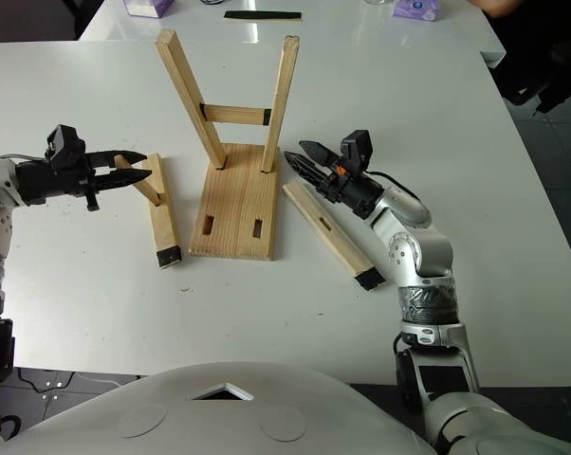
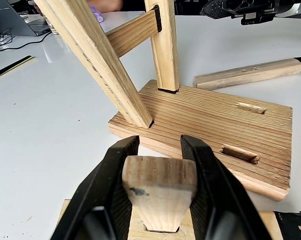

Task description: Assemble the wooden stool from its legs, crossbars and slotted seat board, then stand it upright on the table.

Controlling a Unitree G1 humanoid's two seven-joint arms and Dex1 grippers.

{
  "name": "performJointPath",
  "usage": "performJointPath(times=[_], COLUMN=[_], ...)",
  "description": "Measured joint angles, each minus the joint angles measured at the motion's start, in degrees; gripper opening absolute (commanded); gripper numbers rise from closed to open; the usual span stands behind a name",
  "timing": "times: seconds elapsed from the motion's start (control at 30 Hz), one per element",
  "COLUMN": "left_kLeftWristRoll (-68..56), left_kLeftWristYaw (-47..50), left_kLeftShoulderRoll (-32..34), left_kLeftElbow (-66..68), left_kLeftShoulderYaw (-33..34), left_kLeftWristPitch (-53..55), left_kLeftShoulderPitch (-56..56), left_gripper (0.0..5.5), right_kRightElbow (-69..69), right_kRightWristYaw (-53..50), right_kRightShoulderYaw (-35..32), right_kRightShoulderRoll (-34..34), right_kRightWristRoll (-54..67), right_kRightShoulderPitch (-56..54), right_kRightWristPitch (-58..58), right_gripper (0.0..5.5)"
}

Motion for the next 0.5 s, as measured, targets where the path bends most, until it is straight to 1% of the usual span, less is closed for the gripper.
performJointPath(times=[0.07, 0.1, 0.2, 0.37, 0.5], left_kLeftWristRoll=[2.5, 4.1, 5.1, 6.0, 7.1], left_kLeftWristYaw=[1.6, 2.2, 3.0, 3.9, 3.7], left_kLeftShoulderRoll=[0.3, 0.2, -0.8, -0.9, 0.6], left_kLeftElbow=[1.4, 2.7, 4.1, 2.9, 1.0], left_kLeftShoulderYaw=[-0.6, -1.6, -2.2, -1.9, -1.6], left_kLeftWristPitch=[0.7, 1.7, 2.7, 1.7, 0.9], left_kLeftShoulderPitch=[-1.0, -0.8, -0.2, -2.8, -0.9], left_gripper=[1.93, 2.14, 2.54, 2.6, 2.6], right_kRightElbow=[0.0, 0.1, 0.0, -0.1, -1.2], right_kRightWristYaw=[-0.2, -0.5, -1.0, -2.0, -2.7], right_kRightShoulderYaw=[0.0, 0.0, -0.1, -0.7, -1.5], right_kRightShoulderRoll=[0.4, 0.5, 0.5, 0.5, 0.5], right_kRightWristRoll=[0.0, 0.0, 0.0, 0.0, -0.1], right_kRightShoulderPitch=[0.2, 0.2, 0.7, 1.5, 3.1], right_kRightWristPitch=[-0.2, -0.2, -0.4, -0.4, -0.5], right_gripper=[2.23, 2.23, 2.23, 2.23, 2.23])
